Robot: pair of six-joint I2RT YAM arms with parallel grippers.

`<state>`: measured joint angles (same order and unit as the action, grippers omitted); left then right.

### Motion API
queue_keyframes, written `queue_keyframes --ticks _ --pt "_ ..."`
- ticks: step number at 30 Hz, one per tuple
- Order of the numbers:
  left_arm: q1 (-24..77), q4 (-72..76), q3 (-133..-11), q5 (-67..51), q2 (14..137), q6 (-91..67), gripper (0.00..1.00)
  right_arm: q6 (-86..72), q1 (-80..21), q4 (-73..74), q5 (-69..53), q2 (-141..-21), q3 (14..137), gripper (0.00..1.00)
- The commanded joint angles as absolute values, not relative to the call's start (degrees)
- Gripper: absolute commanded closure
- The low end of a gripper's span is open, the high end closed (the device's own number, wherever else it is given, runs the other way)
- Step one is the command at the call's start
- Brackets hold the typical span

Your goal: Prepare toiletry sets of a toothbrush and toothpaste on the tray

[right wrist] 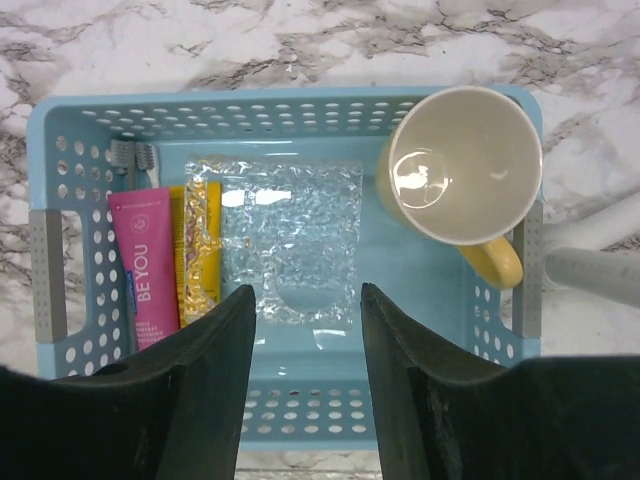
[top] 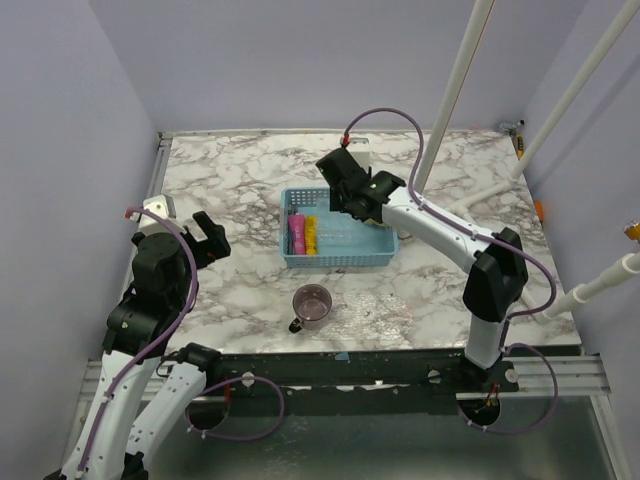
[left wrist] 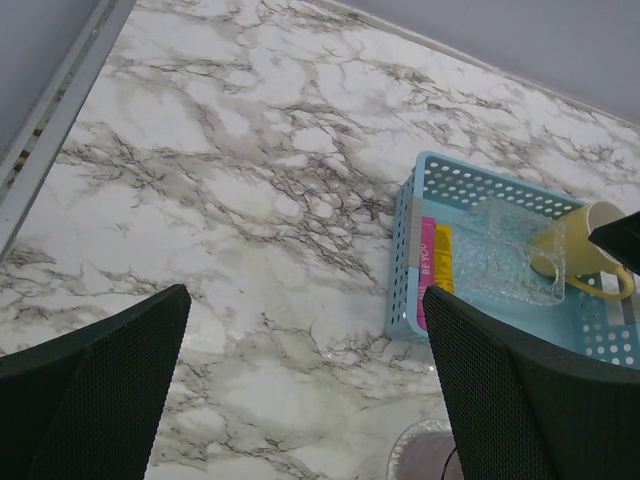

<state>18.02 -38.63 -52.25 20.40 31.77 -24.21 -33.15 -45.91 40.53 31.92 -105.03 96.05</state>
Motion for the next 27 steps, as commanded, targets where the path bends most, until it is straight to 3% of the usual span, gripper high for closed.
queue_keyframes --ticks 1,15,27 --pt "18.2 -37.8 -51.9 19.4 31.7 -24.2 0.02 -31.9 -43.3 39.5 29.4 -109.5 100.4 0.5" --pt "18.2 -37.5 -52.0 16.9 31.1 -24.3 0.02 -30.3 -37.9 42.8 29.8 -120.8 110.6 0.5" --pt "18.2 -37.3 -52.0 15.2 30.6 -24.4 0.02 -30.1 -36.4 42.9 29.1 -122.6 110.4 0.5"
